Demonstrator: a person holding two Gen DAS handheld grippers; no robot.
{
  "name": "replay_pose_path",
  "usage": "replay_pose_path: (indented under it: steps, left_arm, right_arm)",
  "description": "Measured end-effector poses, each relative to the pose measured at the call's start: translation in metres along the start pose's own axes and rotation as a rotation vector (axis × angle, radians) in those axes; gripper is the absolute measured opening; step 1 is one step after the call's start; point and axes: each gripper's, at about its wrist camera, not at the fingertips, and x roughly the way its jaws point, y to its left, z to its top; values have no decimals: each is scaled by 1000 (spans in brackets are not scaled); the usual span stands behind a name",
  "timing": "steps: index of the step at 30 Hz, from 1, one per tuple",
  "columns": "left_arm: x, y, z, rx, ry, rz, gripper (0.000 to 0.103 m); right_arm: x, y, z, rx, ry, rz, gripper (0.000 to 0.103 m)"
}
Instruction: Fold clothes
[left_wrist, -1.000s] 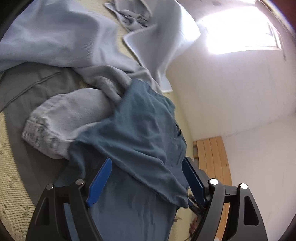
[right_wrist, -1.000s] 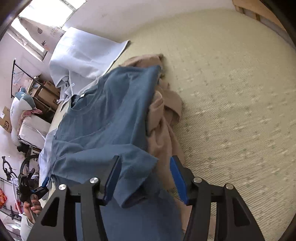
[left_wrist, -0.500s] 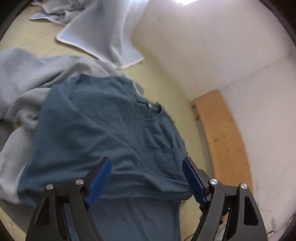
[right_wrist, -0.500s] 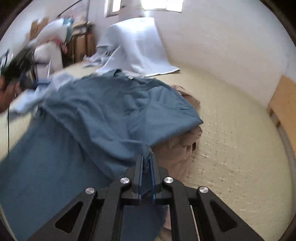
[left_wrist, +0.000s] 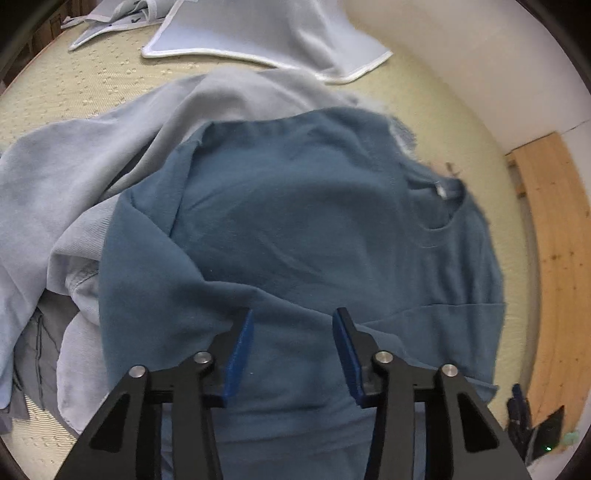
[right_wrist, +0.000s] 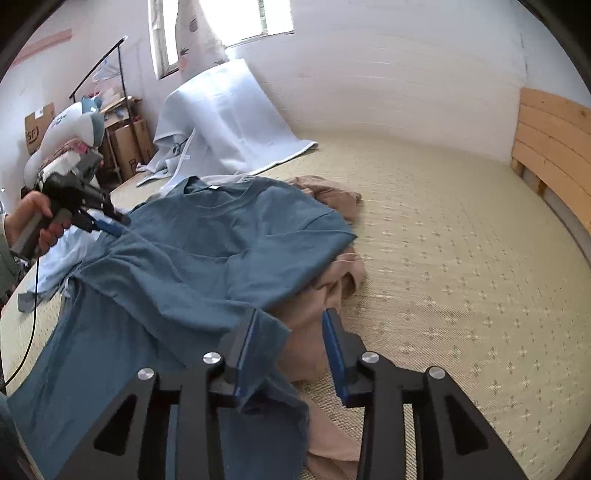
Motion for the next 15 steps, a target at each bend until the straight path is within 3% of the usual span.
replay_pose_path:
  steps: [5, 11, 15]
  left_arm:
    - [7, 3, 1, -31, 17, 37, 45]
    - [10, 14, 5, -147, 21, 7, 47]
    - [19, 16, 5, -179, 52, 50, 47]
  right_arm:
    - [-2, -5, -1, 15, 9, 19, 38]
    - [-2, -2, -3, 12, 20, 36, 40]
    - [-4, -3, -4, 20, 16, 42, 40]
